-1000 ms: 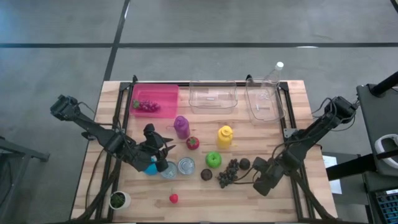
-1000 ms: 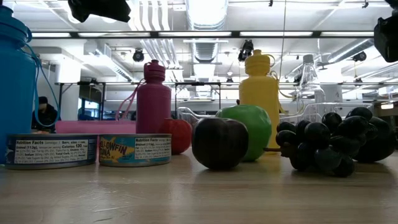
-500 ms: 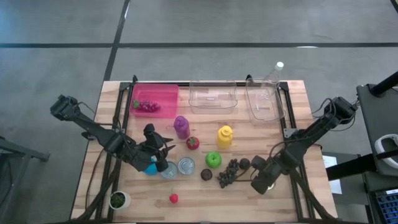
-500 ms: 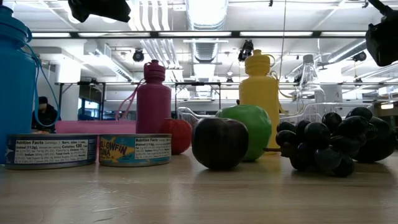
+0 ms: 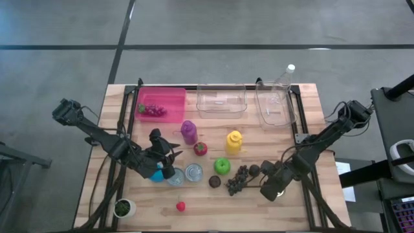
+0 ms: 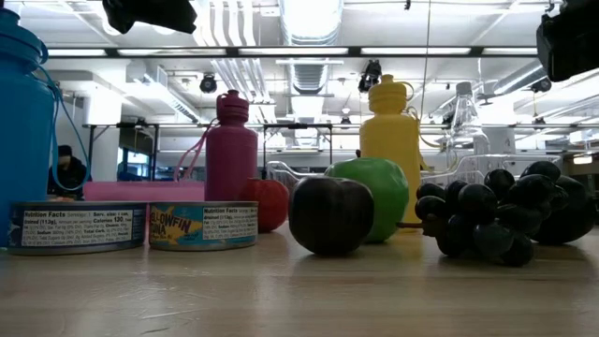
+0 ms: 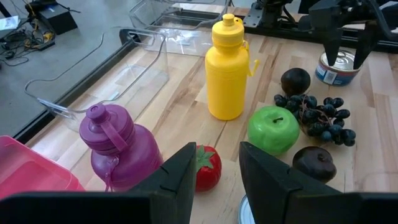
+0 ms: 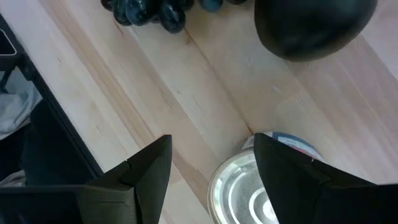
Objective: Pick & Place Food Item
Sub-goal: Put the blue and pink tuna can into the left transparent bin
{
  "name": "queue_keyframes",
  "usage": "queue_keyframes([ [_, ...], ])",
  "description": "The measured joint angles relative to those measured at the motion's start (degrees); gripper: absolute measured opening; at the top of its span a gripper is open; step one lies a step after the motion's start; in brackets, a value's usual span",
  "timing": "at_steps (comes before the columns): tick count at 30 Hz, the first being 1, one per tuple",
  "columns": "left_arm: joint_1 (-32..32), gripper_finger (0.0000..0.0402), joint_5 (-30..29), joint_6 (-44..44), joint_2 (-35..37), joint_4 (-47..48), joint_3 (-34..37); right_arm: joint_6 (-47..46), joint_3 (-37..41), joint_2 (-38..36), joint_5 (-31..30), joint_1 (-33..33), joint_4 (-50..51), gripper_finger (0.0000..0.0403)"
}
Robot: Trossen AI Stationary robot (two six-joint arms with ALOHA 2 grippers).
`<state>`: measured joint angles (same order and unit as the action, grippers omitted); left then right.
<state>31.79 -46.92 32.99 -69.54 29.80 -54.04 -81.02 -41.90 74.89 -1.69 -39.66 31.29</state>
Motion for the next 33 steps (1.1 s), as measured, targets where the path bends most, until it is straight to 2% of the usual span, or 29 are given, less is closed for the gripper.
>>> queue_keyframes([
  [14,0.0,0.0123,0.4,0.0,0.0,0.0,0.1,-0.2,0.5,0.2,2.6,-0.1,0.0,0.0224],
  [33,0.0,0.0123,0.5,0.2,0.0,0.0,0.9,1.2,1.0,0.2,1.5,0.0,0.2,0.0224],
])
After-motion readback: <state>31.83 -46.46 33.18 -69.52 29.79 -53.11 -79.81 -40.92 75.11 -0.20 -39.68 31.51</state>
